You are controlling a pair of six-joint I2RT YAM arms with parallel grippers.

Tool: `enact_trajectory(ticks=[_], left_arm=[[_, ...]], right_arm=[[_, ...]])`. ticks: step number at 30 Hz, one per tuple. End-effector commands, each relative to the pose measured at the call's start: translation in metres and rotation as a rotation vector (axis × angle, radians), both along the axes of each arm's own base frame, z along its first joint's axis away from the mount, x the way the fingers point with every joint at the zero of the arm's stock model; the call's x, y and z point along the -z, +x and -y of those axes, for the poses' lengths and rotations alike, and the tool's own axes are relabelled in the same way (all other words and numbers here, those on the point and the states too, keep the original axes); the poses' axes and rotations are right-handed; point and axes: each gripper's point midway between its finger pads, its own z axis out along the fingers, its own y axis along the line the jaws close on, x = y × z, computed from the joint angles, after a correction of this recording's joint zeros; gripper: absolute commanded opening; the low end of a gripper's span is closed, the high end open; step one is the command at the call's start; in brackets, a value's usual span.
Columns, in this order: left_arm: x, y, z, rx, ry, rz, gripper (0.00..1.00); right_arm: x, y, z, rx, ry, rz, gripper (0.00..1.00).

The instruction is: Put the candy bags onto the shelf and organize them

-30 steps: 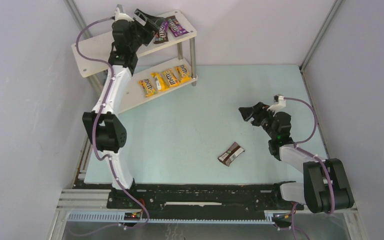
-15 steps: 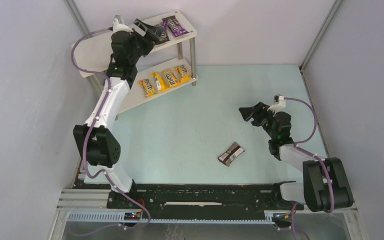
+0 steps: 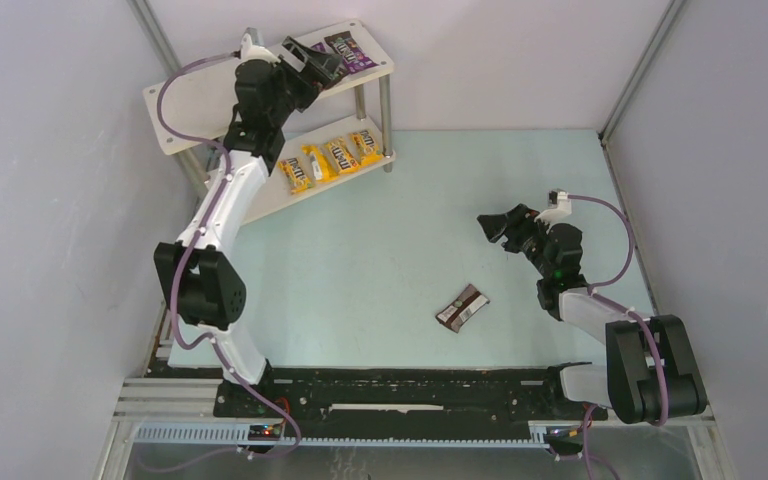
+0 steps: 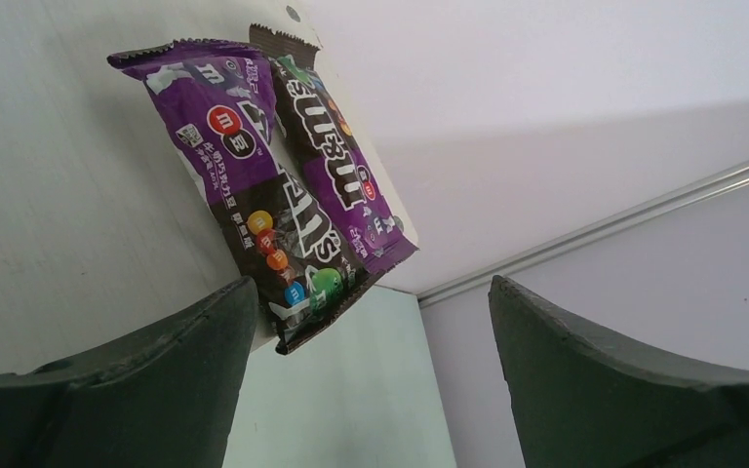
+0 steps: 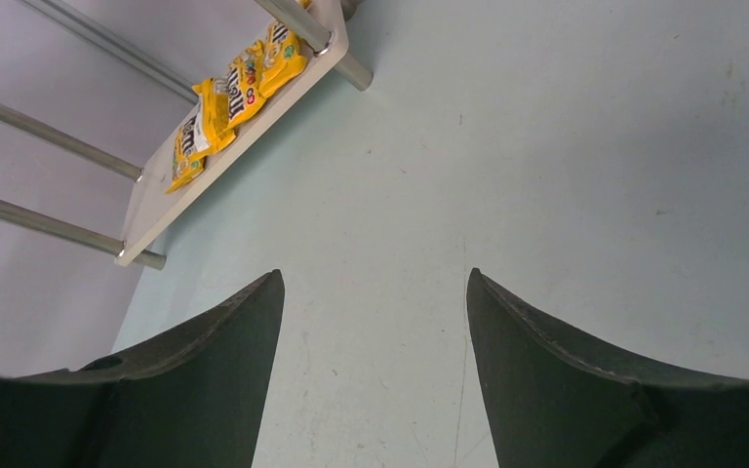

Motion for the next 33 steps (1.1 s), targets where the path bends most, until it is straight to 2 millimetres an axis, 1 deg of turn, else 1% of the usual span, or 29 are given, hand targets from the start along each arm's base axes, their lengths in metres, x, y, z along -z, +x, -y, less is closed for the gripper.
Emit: enact_trajectory(ticks=[1,4,5,6,8,10,14,18,21,23,25,28,31,32,33], left_arm=[[-0.006,-0.004,-0.01,-0.038,0.047,0.009,0.94],[-0.013,-0.016,-0.019,-0.056,0.05,0.018,0.96],[-0.021,-0.024,-0.023,-0.062,0.048,0.034,0.96],[-0.024,-0.032,-0.026,-0.068,0.049,0.038,0.96],[-0.032,-0.053,-0.033,-0.085,0.047,0.053,0.98],[-0.036,-0.08,-0.038,-0.092,0.037,0.073,0.99],[-0.008,-0.129,-0.043,-0.085,0.022,0.032,1.0],[0.016,-0.168,-0.035,-0.017,0.116,0.033,1.0],[0.025,-0.196,-0.017,0.036,0.201,0.077,1.0],[0.028,-0.213,0.001,0.101,0.285,0.126,1.0],[0.028,-0.23,0.021,0.178,0.37,0.179,1.0],[0.027,-0.254,0.046,0.294,0.452,0.256,1.0],[0.024,-0.272,0.057,0.359,0.475,0.299,1.0],[0.023,-0.277,0.059,0.367,0.485,0.309,1.0],[0.024,-0.28,0.059,0.369,0.502,0.314,1.0]], right_arm=[[-0.013,0.005,0.001,-0.001,0.014,0.05,0.78],[-0.013,0.005,0.001,-0.003,0.018,0.048,0.78],[-0.013,0.005,0.001,-0.003,0.017,0.048,0.77],[-0.013,0.005,0.002,-0.001,0.017,0.048,0.78],[-0.013,0.005,0.002,0.002,0.016,0.046,0.78],[-0.012,0.005,0.003,0.007,0.016,0.043,0.78],[-0.012,0.005,0.005,0.024,0.016,0.037,0.78],[-0.01,0.005,0.007,0.055,0.008,0.025,0.78],[-0.01,0.004,0.005,0.072,-0.014,0.027,0.79],[-0.013,0.003,0.002,0.074,-0.038,0.041,0.79],[-0.016,0.0,-0.004,0.067,-0.062,0.058,0.82],[-0.022,-0.008,-0.019,0.047,-0.108,0.083,0.87],[-0.02,-0.017,-0.032,0.027,-0.11,0.064,0.93],[-0.017,-0.02,-0.036,0.014,-0.093,0.039,0.94],[-0.013,-0.024,-0.039,0.001,-0.072,0.006,0.98]])
